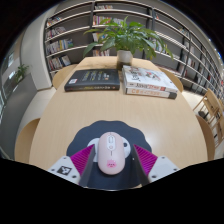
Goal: Arrange mouse
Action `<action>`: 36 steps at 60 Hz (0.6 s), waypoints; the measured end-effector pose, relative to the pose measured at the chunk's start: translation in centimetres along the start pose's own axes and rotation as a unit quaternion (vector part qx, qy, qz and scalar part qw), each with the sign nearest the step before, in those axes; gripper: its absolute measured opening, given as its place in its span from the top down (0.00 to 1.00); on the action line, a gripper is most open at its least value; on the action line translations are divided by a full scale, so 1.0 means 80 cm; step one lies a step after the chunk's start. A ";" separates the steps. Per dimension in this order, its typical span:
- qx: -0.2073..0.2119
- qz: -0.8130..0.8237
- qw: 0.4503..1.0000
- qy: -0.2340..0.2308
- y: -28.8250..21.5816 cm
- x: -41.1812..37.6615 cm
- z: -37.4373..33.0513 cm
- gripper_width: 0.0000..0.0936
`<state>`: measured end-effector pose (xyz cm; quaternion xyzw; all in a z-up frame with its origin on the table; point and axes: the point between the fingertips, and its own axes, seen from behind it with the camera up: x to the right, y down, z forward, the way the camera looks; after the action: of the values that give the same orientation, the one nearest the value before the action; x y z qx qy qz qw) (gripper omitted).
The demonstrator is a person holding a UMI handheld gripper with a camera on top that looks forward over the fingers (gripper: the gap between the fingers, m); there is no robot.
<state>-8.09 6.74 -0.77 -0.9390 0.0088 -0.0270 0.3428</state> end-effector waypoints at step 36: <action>0.144 -0.012 0.989 -0.024 -0.014 -0.015 -0.362 0.10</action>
<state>-10.95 -10.97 22.04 -0.8800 -0.0148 -0.0096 0.4746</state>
